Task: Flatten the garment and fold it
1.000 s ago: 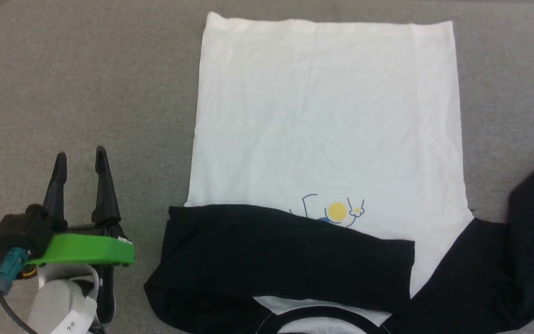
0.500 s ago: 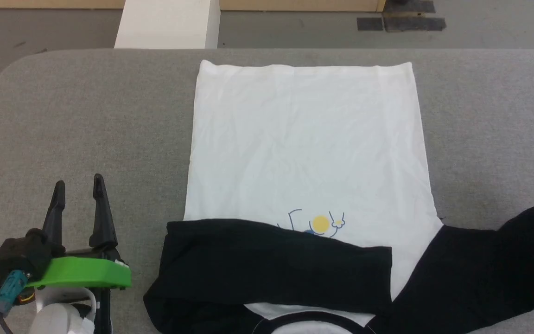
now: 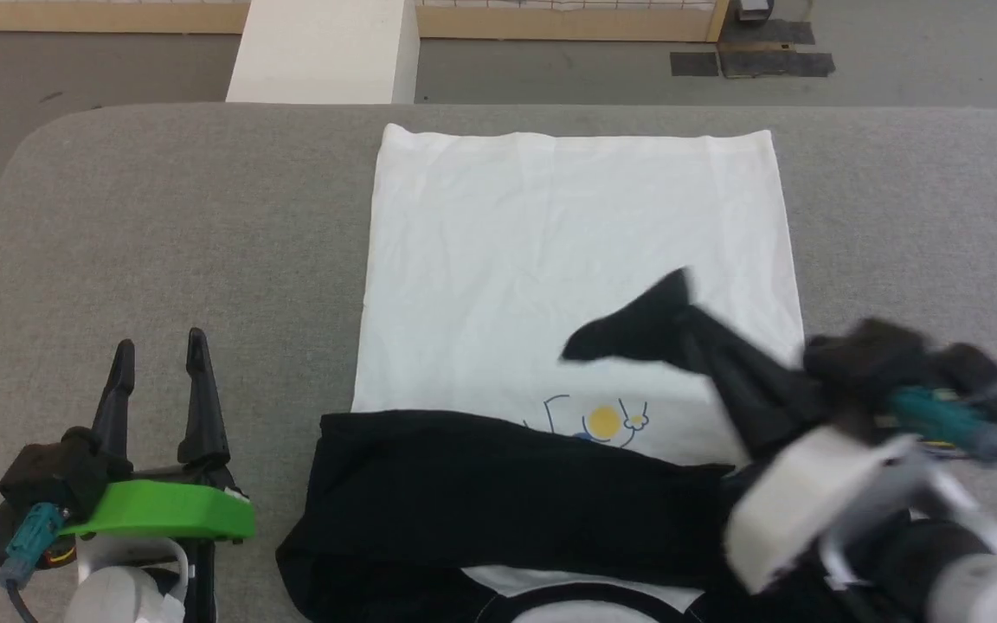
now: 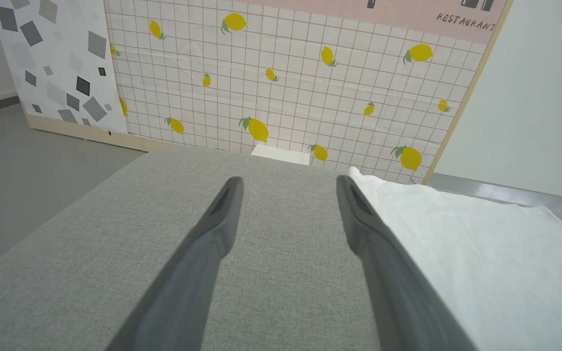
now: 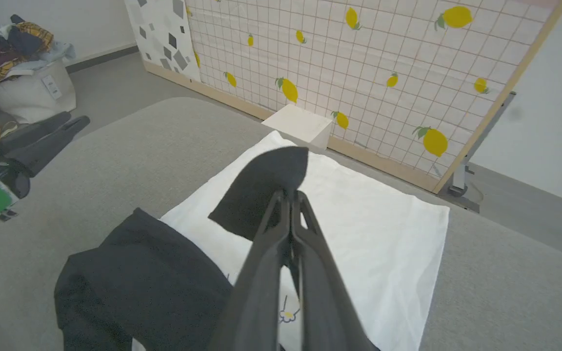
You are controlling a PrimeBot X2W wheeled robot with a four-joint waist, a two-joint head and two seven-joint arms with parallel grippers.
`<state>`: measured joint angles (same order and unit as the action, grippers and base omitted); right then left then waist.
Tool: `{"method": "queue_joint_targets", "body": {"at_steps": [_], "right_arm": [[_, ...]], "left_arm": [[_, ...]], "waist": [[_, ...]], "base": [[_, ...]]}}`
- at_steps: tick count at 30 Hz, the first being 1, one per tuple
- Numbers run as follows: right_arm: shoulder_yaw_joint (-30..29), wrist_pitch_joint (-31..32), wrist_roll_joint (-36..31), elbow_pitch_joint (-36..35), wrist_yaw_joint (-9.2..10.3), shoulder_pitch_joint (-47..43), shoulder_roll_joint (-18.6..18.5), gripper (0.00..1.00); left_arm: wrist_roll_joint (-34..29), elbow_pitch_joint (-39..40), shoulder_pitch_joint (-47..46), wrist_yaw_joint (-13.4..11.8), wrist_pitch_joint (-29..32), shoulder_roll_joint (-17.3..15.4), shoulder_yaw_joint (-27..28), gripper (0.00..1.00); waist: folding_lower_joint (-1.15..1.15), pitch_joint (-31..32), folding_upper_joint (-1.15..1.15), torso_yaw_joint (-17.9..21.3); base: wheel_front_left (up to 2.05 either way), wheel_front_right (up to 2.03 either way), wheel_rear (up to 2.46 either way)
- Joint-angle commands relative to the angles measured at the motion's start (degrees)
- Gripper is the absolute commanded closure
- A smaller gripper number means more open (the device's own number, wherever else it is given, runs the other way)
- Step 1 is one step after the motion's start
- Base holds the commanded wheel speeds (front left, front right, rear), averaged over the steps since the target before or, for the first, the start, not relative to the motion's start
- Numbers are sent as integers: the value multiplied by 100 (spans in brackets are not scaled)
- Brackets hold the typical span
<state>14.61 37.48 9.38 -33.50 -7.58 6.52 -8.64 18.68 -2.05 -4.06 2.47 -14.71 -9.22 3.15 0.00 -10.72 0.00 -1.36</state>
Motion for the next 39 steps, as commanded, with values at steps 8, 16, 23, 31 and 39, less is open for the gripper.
{"method": "queue_joint_targets", "body": {"at_steps": [8, 16, 23, 31, 39], "right_arm": [[1473, -461, -2, 2052, 9, 578, 350, 100], [2362, -899, 259, 3777, 9, 1328, 532, 100], [2775, -902, 490, 4901, 9, 1681, 569, 100], [2657, -1066, 1163, 4890, 9, 1627, 574, 0], [1152, -2386, 1099, 3174, 9, 1224, 539, 0]], "left_arm": [[37, -69, -55, 27, -6, 8, -83, 0], [49, -117, -203, 32, -16, 56, -117, 0], [18, -221, -319, 67, -24, 144, -191, 0], [-20, -315, -287, 100, -28, 156, -159, 0], [-110, -263, -298, 136, 5, -21, -194, 0]], "waist": [[0, -160, 0, -223], [0, -434, 0, -399], [0, -561, 0, -517], [0, -447, 0, -409], [0, -341, 0, -31]], "base": [[0, 0, 0], [0, 0, 0], [0, 0, 0], [0, 0, 0], [0, 0, 0]]}}
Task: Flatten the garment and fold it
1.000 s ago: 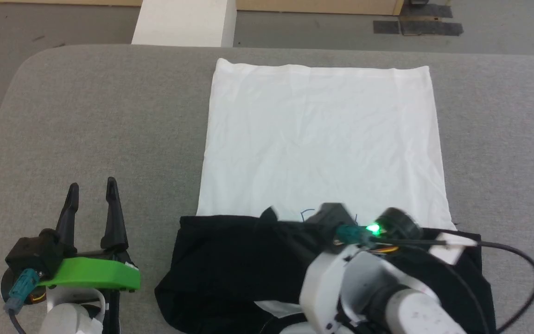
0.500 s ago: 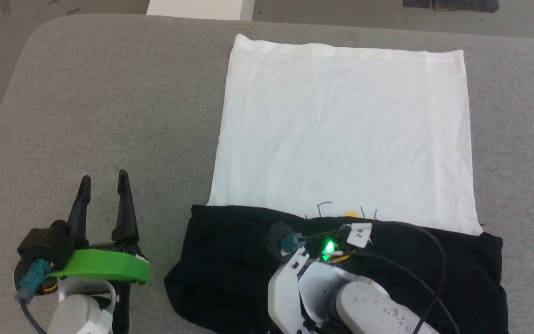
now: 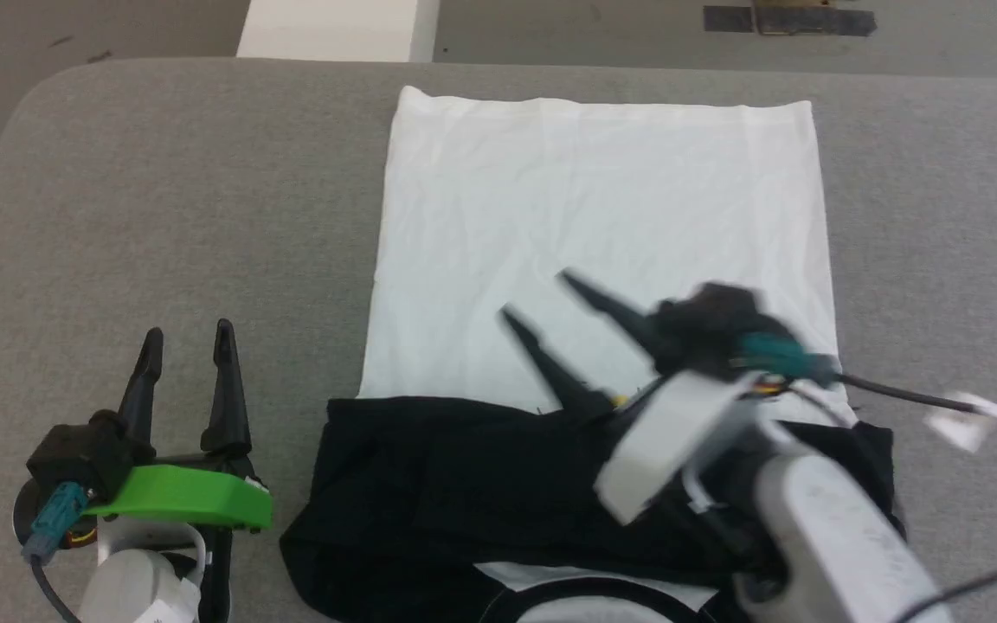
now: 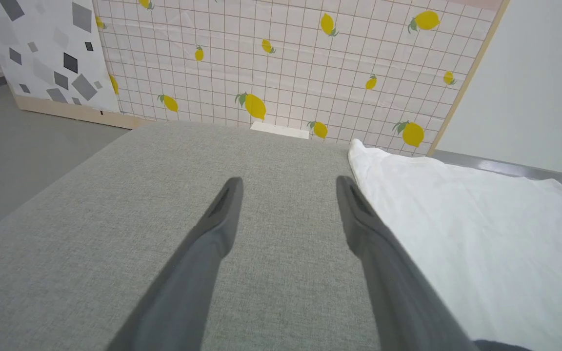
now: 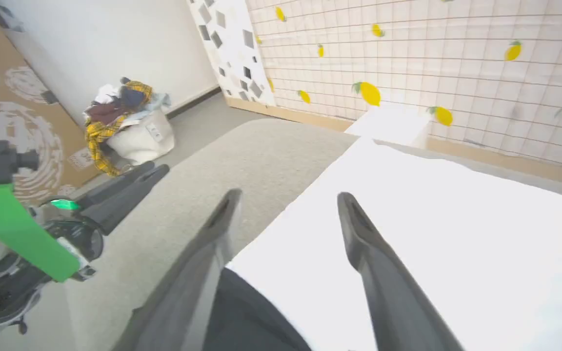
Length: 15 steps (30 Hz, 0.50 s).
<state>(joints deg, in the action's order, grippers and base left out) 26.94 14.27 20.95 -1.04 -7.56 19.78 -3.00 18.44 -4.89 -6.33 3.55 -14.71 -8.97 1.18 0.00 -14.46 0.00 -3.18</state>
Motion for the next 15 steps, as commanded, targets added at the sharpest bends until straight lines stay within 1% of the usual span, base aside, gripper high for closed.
{"method": "queue_joint_targets", "body": {"at_steps": [1, 4, 6, 8, 10, 12, 15], "right_arm": [[-311, -159, -144, -280, 8, -191, -37, 0], [-1126, -439, -438, -896, 8, -512, -54, 0], [-1604, -659, -575, -1173, 8, -669, -51, 0], [-1983, -874, -821, -1317, 8, -777, -151, 0], [-2337, -1125, -939, -1344, 8, -864, -169, 0], [-2571, -1298, -1059, -1294, 8, -923, -221, 0], [-2736, -1452, -1071, -1242, 8, -919, -227, 0]], "left_arm": [[-94, 41, -95, 31, 31, -74, -5, 0], [-110, 129, -256, 74, 179, -203, -54, 0], [-130, 198, -435, 116, 313, -331, -95, 0], [-155, 278, -678, 154, 497, -466, -149, 0], [-160, 376, -960, 179, 744, -571, -211, 0], [-137, 420, -1308, 217, 1028, -709, -266, 0], [-43, 373, -1912, 270, 1502, -957, -305, 0]], "waist": [[0, 24, 0, 198], [0, -72, 0, 382], [0, -183, 0, 501], [0, -344, 0, 611], [0, -534, 0, 716], [0, -731, 0, 806], [0, -1064, 0, 961]], "base": [[0, 0, 0], [0, 0, 0], [0, 0, 0], [0, 0, 0], [0, 0, 0], [0, 0, 0], [0, 0, 0]]}}
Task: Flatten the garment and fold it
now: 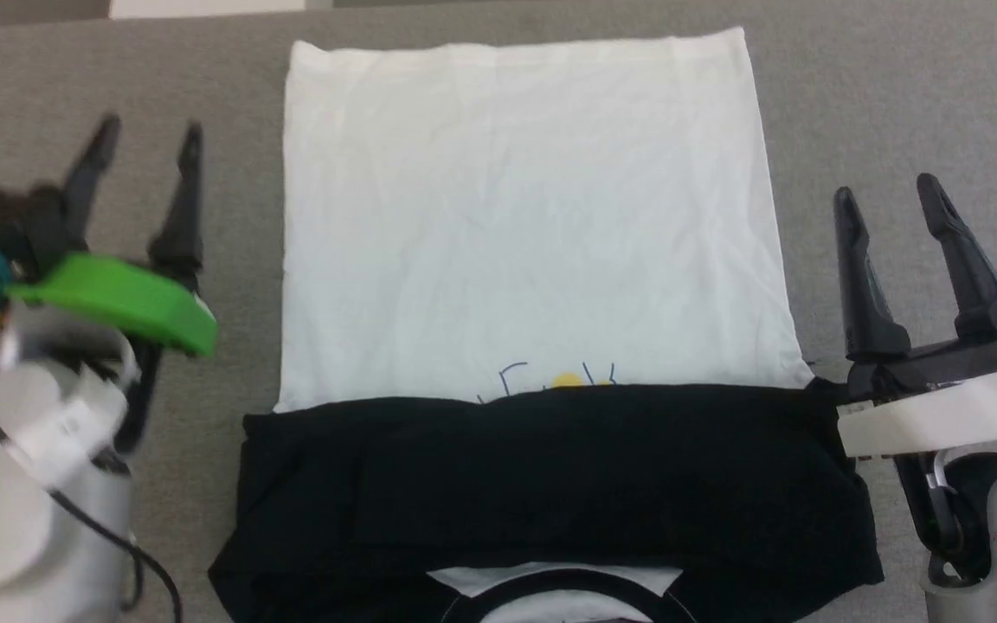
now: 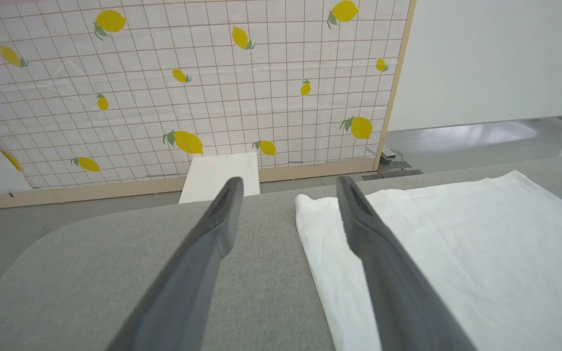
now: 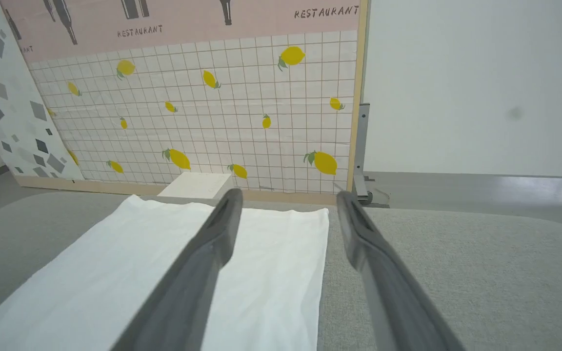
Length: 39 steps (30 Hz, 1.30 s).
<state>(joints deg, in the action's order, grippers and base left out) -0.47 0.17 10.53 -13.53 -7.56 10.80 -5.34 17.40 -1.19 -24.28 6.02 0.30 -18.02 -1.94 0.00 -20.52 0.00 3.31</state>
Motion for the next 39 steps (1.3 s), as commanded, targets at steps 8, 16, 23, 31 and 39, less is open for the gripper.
{"method": "queue_joint_targets", "body": {"at_steps": [8, 16, 23, 31, 39], "right_arm": [[21, -343, 162, 33, 8, 278, 50, 0], [386, -585, 349, 103, 8, 474, 121, 0], [509, -738, 507, 236, 8, 551, 174, 0], [644, -858, 594, 401, 8, 656, 209, 0], [727, -716, 497, 421, 8, 871, 121, 0]], "left_arm": [[579, -549, -1916, 50, 2004, -647, -23, 0], [747, -865, -3020, -524, 4132, -1060, 85, 0], [641, -705, -3328, -1060, 5349, -1331, 126, 0], [311, -485, -3246, -1408, 5866, -1679, 119, 0], [473, -335, -3011, -1471, 6141, -1549, 49, 100]], "waist": [[0, -1340, 0, 855], [0, -1828, 0, 1343], [0, -2063, 0, 1604], [0, -2235, 0, 1776], [0, -2292, 0, 1674]], "base": [[0, 0, 0], [0, 0, 0], [0, 0, 0], [0, 0, 0], [0, 0, 0]]}}
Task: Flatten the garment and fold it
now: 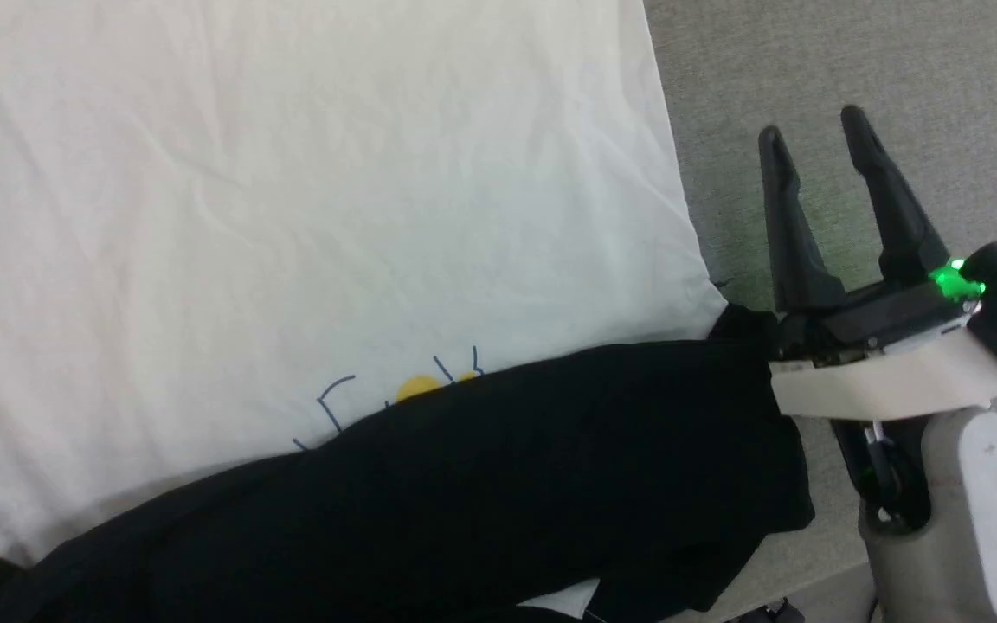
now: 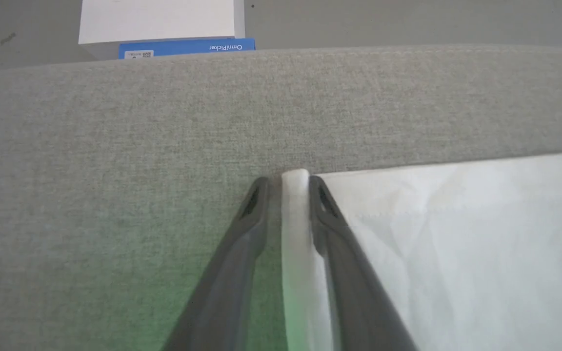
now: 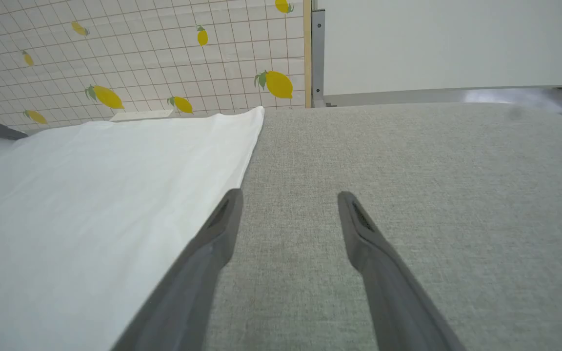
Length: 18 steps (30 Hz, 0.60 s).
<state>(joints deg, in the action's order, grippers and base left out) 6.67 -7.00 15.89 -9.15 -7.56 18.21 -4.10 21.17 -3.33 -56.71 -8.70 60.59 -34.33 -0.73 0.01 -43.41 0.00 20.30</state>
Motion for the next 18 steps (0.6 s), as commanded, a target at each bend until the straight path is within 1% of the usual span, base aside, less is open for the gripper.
{"method": "queue_joint_targets", "body": {"at_steps": [1, 5, 7, 9, 13, 16, 17, 18], "right_arm": [[45, 56, -45, -37, 8, 227, -40, 0], [-64, 472, -142, 87, 8, 927, -110, 0], [-92, 769, -112, 262, 8, 1486, -98, 0], [-124, 1177, -29, 586, 8, 2111, -71, 0], [-323, 2070, 80, 1642, 8, 3423, -17, 0], [-552, 2785, 129, 2588, 8, 4242, 46, 0], [-694, 3143, 38, 3109, 8, 4626, 65, 0], [-745, 3329, -23, 3364, 8, 4803, 71, 0]], "left_arm": [[105, -86, 250, 14, 111, 80, -84, 100], [130, -33, 250, 127, -122, 135, -160, 100], [141, -64, 222, 188, -249, 192, -223, 100], [172, -85, 186, 234, -366, 269, -273, 100], [222, -117, 74, 355, -570, 400, -394, 100], [265, -111, -19, 452, -716, 513, -497, 100], [282, -116, -69, 509, -790, 597, -585, 100], [286, -118, -96, 545, -845, 632, -627, 100]], "waist": [[-1, -2, 0, -44], [-1, 17, 0, -172], [-1, 35, 0, -253], [-1, 47, 0, -342], [-1, 17, 0, -562], [-1, -47, 0, -753], [-1, -95, 0, -898], [-1, -120, 0, -966]], "base": [[0, 0, 0], [0, 0, 0], [0, 0, 0], [0, 0, 0], [0, 0, 0], [0, 0, 0], [0, 0, 0], [0, 0, 0]]}}
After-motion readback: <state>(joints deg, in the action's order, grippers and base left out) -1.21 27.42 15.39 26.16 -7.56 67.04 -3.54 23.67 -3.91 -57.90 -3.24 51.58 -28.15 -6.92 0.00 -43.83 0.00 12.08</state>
